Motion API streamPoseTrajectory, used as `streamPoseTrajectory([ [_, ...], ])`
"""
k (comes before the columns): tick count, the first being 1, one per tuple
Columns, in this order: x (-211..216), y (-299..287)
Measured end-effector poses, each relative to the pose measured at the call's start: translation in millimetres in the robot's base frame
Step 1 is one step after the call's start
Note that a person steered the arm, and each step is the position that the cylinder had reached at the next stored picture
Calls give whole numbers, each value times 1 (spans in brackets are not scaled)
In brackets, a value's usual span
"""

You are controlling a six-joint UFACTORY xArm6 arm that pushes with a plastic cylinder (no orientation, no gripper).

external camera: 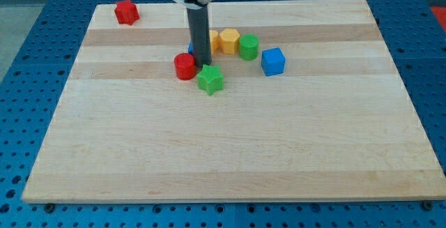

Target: Close blue triangle to yellow heart

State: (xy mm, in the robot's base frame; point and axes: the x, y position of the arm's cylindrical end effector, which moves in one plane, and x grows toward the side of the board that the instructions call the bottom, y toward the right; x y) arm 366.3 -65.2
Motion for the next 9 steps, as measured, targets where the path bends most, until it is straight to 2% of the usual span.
streamPoseTrajectory([
  [2, -19, -51],
  [7, -80, 11],
  [9, -84, -25],
])
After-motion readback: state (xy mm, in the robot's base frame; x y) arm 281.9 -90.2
